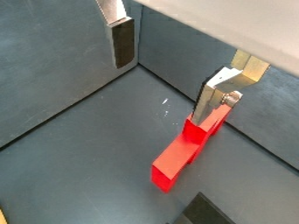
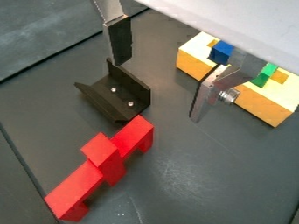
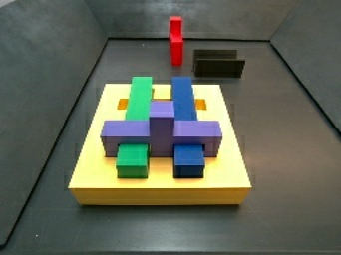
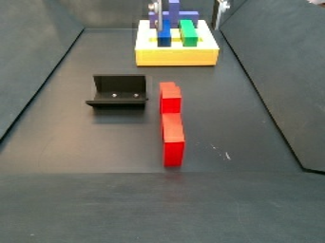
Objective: Pick up the red object. Move up. Move to above the board. Insert the red object.
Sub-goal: Pick up the red object.
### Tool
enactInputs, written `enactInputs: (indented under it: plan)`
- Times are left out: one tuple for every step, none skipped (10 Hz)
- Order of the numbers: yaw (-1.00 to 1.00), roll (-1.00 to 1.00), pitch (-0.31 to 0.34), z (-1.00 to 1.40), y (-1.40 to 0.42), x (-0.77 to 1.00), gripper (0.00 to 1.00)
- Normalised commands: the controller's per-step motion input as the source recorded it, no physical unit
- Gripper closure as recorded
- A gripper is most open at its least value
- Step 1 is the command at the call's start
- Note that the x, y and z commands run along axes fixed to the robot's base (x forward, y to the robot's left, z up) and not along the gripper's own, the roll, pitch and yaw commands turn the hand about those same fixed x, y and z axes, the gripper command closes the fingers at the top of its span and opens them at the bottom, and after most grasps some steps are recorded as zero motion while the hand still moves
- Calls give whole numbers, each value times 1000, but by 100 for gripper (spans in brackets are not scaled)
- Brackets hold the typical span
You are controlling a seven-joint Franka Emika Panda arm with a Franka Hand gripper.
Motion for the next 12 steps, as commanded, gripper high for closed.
enactInputs:
  plan:
    - [0, 0, 6, 0, 0, 0, 0]
    - [0, 0, 0, -20, 0, 0, 0]
    - [0, 0, 0, -66, 60, 34, 0]
    - [-86, -30, 0, -100, 243, 0, 0]
    - [-309, -4, 0, -146, 423, 0, 0]
    - [-729, 0, 0, -163, 291, 14, 0]
    - [-877, 0, 0, -143, 151, 40, 0]
    - [-937, 0, 0, -166, 91, 60, 0]
    - [-957, 0, 3, -169, 77, 69, 0]
    - [-940, 0, 19, -171, 86, 77, 0]
    - [-794, -59, 36, 0, 157, 154, 0]
    - [-731, -56, 66, 9, 209, 191, 0]
